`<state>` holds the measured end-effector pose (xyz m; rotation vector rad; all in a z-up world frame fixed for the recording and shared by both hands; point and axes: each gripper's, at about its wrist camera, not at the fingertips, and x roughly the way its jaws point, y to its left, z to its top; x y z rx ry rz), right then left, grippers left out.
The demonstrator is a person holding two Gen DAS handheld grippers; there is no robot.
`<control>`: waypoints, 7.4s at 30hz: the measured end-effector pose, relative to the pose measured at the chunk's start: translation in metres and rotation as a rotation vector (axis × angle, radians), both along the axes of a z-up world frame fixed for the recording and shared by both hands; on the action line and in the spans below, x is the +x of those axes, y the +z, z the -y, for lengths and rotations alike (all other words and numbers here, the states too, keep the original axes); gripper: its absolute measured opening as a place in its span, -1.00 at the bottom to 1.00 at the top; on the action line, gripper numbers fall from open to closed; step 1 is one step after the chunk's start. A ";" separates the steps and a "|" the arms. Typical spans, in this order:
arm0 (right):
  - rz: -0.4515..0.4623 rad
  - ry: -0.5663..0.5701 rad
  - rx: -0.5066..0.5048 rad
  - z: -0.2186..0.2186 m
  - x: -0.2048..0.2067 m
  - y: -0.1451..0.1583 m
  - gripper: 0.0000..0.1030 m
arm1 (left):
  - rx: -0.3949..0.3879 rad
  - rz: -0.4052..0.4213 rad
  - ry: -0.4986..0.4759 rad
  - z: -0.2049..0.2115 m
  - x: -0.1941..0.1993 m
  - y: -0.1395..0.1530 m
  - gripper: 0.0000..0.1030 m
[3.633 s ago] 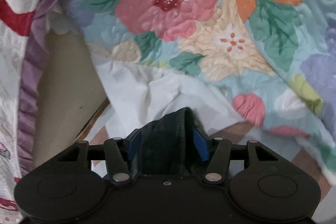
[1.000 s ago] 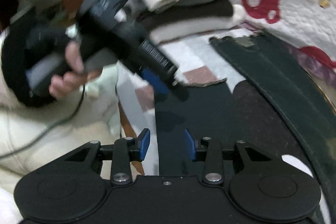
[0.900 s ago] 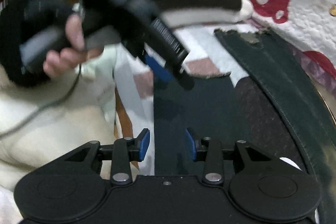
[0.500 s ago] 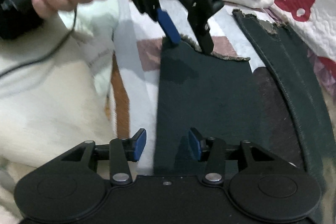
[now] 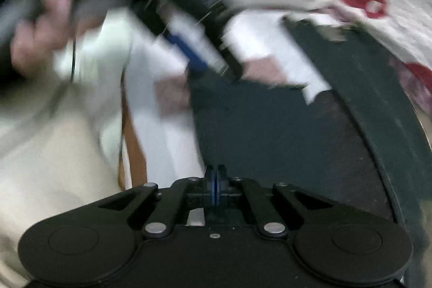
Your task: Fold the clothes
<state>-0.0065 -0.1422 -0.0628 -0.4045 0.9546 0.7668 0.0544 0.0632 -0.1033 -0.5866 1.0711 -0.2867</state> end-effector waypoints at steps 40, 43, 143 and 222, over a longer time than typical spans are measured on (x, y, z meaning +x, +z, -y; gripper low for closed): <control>0.153 -0.181 0.209 0.080 0.006 0.055 -0.97 | 0.348 0.647 -0.235 0.062 -0.039 0.083 0.32; 0.169 -0.170 0.184 0.081 0.006 0.055 -0.96 | 0.323 0.640 -0.309 0.070 -0.042 0.081 0.33; 0.187 0.121 -0.058 -0.028 0.031 -0.051 -0.91 | 0.186 0.100 0.230 -0.051 0.024 -0.009 -0.92; 0.407 0.194 -0.206 -0.049 0.048 -0.058 -0.97 | 0.017 0.201 0.266 -0.040 0.032 -0.014 -0.44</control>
